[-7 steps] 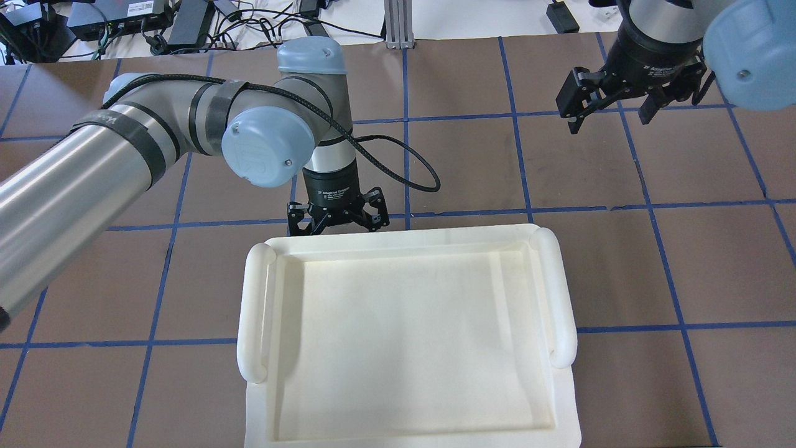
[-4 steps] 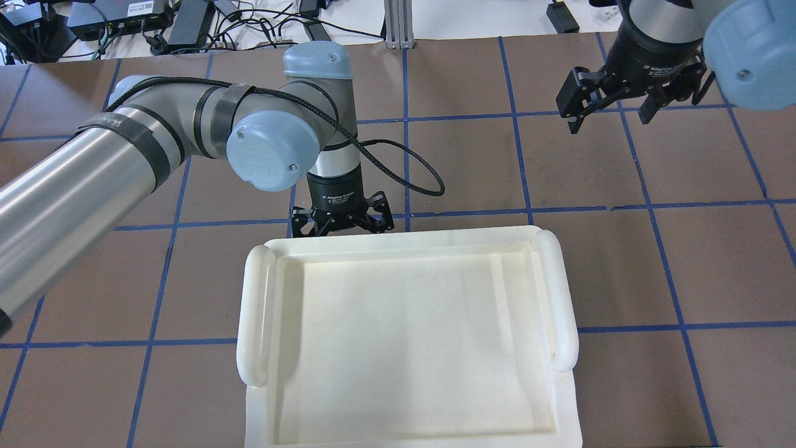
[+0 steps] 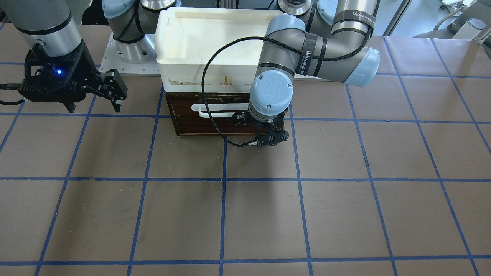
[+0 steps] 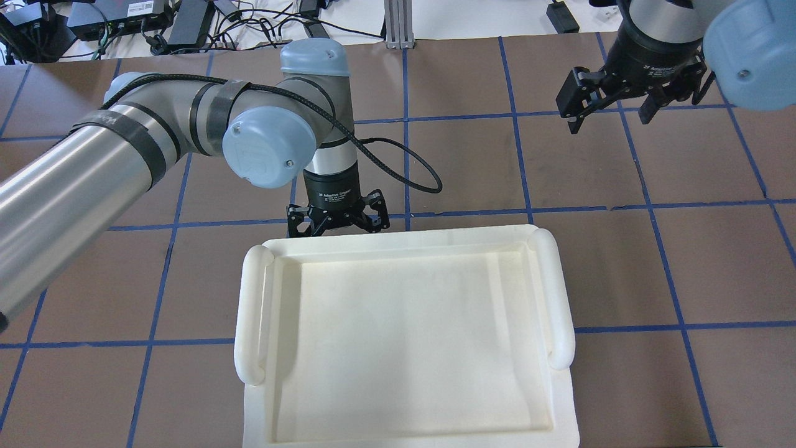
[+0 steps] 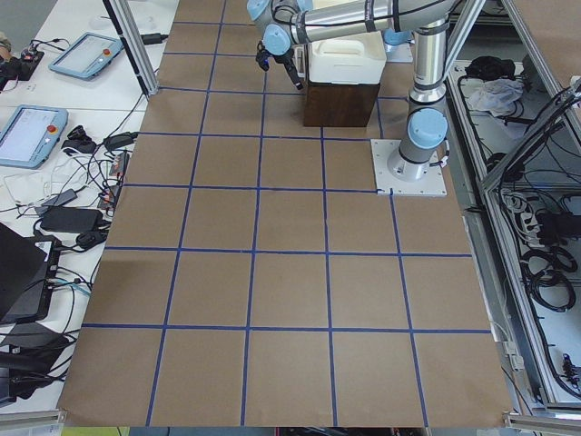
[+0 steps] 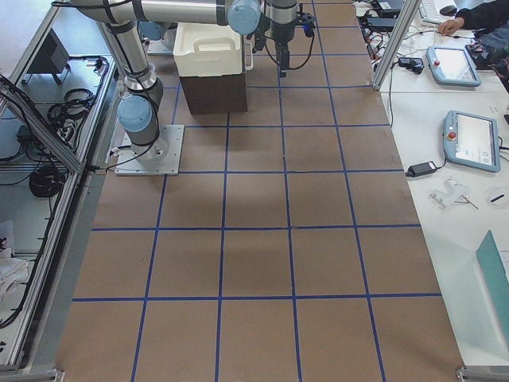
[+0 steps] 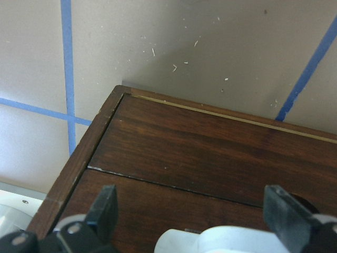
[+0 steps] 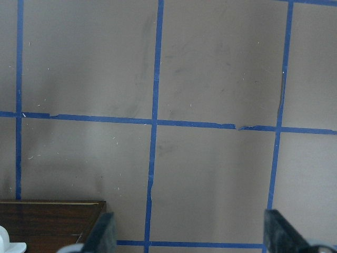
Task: Put scissors in drawer and close it
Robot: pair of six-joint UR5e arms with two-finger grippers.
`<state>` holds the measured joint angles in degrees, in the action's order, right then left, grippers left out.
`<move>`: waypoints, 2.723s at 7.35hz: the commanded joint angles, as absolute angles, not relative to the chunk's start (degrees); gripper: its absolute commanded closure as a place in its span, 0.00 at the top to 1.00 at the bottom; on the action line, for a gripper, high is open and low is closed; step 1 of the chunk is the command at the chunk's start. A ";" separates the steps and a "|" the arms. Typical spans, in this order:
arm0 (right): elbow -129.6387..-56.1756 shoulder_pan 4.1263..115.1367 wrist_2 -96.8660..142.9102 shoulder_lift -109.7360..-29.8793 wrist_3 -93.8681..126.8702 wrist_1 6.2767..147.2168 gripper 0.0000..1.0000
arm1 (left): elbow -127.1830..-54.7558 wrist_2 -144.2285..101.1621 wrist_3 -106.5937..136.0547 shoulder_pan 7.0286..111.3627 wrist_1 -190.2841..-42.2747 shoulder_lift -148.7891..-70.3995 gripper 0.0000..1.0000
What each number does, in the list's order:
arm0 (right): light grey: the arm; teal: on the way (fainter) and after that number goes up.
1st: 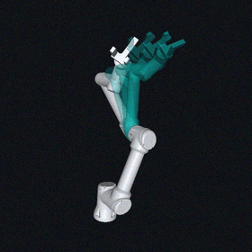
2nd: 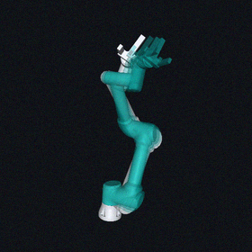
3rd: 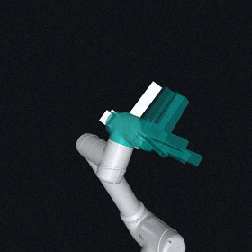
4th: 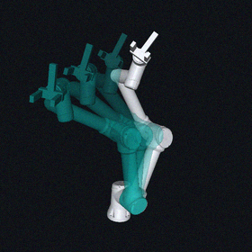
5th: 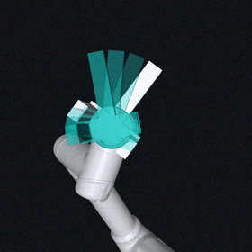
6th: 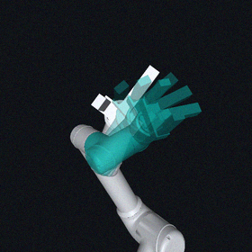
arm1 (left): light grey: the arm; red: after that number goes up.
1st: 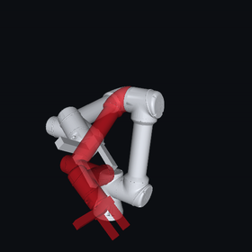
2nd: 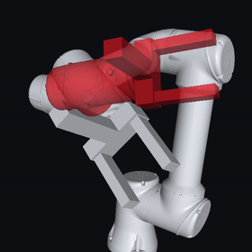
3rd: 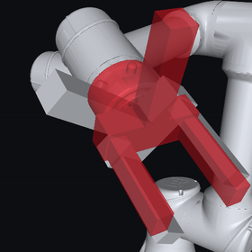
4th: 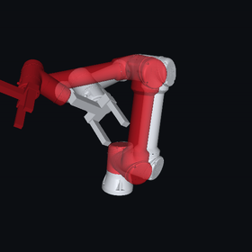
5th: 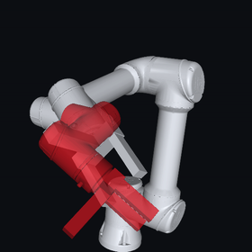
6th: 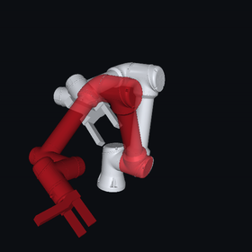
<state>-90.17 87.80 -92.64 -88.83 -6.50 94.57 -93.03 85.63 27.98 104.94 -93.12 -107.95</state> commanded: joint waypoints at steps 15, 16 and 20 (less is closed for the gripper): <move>-91.58 88.68 -87.45 -86.40 -7.21 95.10 1.00 | -85.34 90.70 0.79 90.79 -92.46 -90.35 1.00; -91.58 88.59 -87.28 -86.22 -7.38 95.53 1.00 | -85.34 90.70 0.79 90.79 -92.55 -90.18 1.00; -91.58 88.51 -87.80 -86.39 -7.47 98.18 1.00 | -85.34 90.70 0.79 90.79 -92.64 -89.91 1.00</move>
